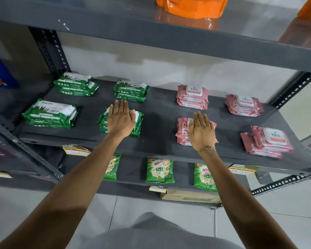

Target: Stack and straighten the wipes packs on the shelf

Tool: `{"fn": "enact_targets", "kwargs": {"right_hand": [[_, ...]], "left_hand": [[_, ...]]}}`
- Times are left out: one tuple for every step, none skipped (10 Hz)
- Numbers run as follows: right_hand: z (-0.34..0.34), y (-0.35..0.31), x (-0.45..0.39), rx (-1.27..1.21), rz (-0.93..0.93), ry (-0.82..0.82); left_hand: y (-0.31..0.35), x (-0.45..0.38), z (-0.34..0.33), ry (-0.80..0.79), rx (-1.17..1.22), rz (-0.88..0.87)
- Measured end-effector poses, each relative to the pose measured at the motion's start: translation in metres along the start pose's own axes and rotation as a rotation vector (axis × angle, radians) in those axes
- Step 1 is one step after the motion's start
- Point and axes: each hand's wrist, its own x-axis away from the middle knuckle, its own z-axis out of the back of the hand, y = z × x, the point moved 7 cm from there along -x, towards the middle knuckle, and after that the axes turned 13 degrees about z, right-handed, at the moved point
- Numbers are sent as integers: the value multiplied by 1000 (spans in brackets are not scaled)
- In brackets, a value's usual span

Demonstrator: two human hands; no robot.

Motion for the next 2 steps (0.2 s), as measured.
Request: {"fn": "enact_targets", "kwargs": {"right_hand": [[5,-2,-1,-51,1,-48],[16,-2,-3,-39,0,-63]], "left_hand": [[-1,0,4,-87,50,7],[1,-2,19,-126,182,-2]]}}
